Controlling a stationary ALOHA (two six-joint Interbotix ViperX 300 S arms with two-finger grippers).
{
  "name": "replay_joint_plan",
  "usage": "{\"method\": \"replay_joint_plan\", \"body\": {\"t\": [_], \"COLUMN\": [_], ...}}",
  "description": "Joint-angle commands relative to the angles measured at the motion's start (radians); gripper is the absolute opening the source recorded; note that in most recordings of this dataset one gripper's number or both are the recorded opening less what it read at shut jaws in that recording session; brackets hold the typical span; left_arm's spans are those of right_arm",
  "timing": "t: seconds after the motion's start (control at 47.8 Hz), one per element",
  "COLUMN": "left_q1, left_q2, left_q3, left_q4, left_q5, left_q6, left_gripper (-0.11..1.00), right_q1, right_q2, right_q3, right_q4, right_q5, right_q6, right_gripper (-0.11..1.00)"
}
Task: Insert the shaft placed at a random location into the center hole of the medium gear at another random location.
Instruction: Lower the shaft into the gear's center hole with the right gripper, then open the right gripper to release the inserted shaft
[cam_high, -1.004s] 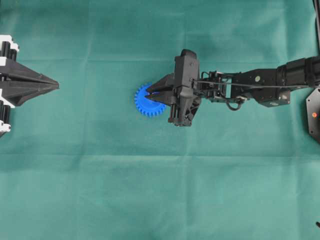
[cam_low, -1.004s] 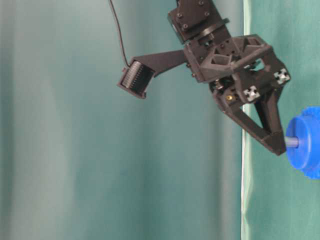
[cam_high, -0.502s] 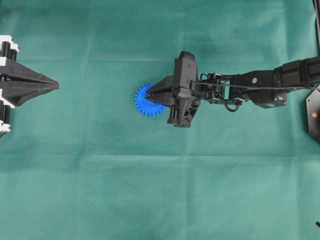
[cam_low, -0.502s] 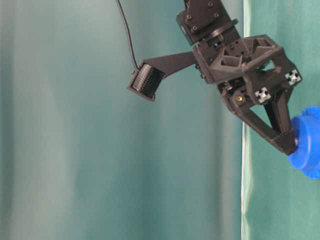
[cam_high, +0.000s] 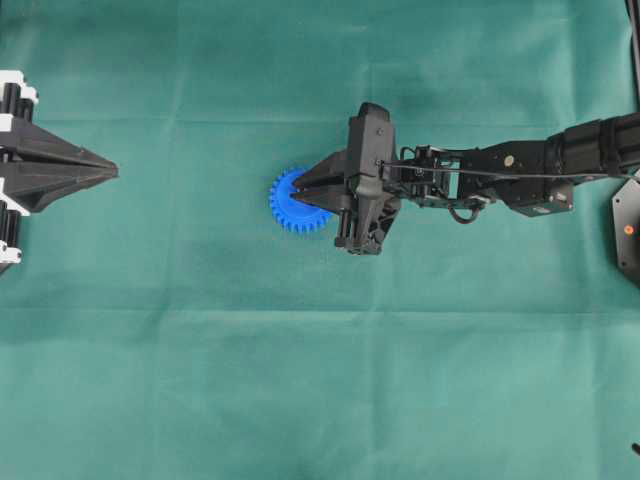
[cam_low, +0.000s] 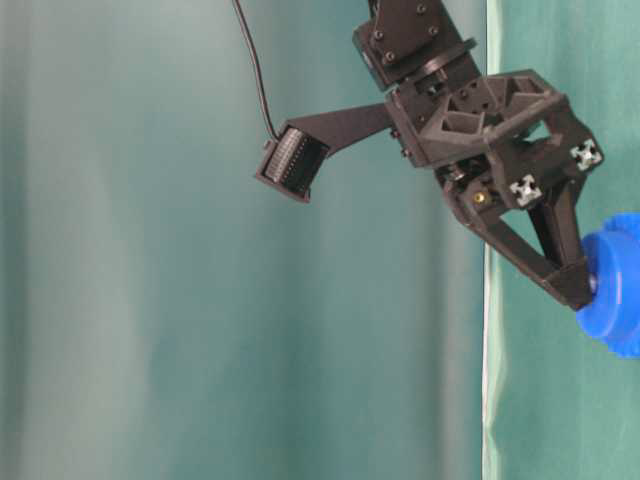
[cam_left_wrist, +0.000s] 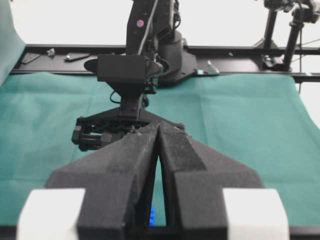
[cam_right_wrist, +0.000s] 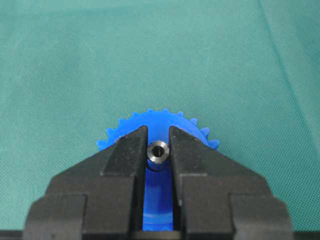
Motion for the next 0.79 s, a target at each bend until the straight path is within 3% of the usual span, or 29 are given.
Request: {"method": "replay_joint_plan", "body": {"t": [0.0,0.084,0.272,0.335,0.774], "left_q1": [0.000,-0.002,-0.002,0.000,0.000], "left_q2": [0.008,0.006,0.006,0.008,0.005], "left_q3": [-0.025,-0.025,-0.025,-0.025,-0.025], "left_q4": [0.002,0.002,0.003,0.002,0.002], "left_q5": [-0.005,-0.005,-0.005,-0.005,-0.005], "left_q6": [-0.002,-0.002,-0.002,-0.002,-0.002], "left_gripper": [0.00,0.00,0.00,0.00,0.00], "right_q1": [-0.002,-0.002,0.000,0.000,-0.002], "right_q2": [-0.015,-0.015,-0.015,-0.015,-0.110], "right_q3": [-0.018,-0.018,-0.018,-0.018,-0.014], "right_q4": [0.003,0.003,0.003,0.003,0.003], "right_q5": [-0.014,-0.014,-0.017,-0.017,0.021], "right_q6": [0.003,0.003,0.002,0.002,-0.002], "right_gripper": [0.14,0.24,0.80,0.93,0.91]}}
